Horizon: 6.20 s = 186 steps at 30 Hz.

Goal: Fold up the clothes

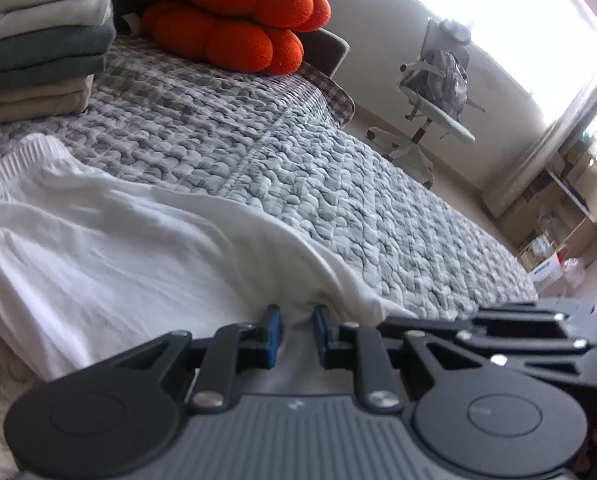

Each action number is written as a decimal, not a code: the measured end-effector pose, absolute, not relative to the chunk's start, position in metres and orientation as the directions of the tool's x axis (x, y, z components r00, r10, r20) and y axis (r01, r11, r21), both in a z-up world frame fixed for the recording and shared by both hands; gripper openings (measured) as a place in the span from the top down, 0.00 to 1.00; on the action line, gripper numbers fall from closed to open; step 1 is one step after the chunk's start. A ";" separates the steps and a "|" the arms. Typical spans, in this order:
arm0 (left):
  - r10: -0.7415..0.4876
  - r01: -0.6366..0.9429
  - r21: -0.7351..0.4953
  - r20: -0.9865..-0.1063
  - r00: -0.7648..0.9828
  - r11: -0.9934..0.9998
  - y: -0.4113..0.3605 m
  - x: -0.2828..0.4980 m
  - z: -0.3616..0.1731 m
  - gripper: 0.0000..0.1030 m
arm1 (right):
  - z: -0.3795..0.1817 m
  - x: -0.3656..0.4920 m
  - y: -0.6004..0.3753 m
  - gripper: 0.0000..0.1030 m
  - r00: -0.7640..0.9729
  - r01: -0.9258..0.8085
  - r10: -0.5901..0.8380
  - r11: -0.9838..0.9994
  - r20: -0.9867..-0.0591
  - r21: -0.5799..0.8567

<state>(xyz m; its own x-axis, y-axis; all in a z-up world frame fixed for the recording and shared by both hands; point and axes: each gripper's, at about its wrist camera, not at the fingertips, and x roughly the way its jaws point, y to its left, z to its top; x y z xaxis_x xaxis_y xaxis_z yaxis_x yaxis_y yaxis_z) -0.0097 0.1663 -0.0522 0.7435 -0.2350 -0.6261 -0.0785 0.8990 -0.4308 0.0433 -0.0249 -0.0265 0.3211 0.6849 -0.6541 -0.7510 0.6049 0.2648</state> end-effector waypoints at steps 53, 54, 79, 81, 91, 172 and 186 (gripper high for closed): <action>-0.214 -0.183 -0.497 -0.637 0.741 0.848 0.182 -0.008 -0.061 0.99 | -0.065 0.126 -0.016 0.49 0.046 -0.216 0.888 0.456 -0.458 0.863; -0.213 -0.182 -0.496 -0.637 0.741 0.849 0.182 -0.008 -0.061 0.99 | -0.065 0.127 -0.012 0.49 0.049 -0.219 0.887 0.458 -0.459 0.862; -0.217 -0.164 -0.484 -0.636 0.741 0.859 0.181 -0.007 -0.058 0.99 | -0.059 0.151 -0.016 0.81 0.340 -0.317 0.782 0.618 -0.523 0.719; -0.218 -0.162 -0.483 -0.636 0.740 0.860 0.181 -0.007 -0.058 0.99 | -0.059 0.149 -0.011 0.92 0.357 -0.375 0.747 0.664 -0.561 0.647; -0.158 -0.199 -0.473 -0.613 0.774 0.858 0.216 -0.004 -0.039 0.99 | -0.048 0.125 0.001 0.97 0.453 -0.579 0.694 0.706 -0.560 0.407; -0.227 0.053 -0.317 -0.544 0.808 0.947 0.214 0.040 -0.025 0.80 | -0.016 0.090 -0.103 0.64 0.554 -0.511 0.556 0.815 -0.620 0.274; -0.338 0.297 -0.168 -0.588 0.735 0.940 0.162 0.082 -0.033 0.64 | -0.016 0.057 -0.160 0.64 0.580 -0.478 0.538 0.833 -0.612 0.278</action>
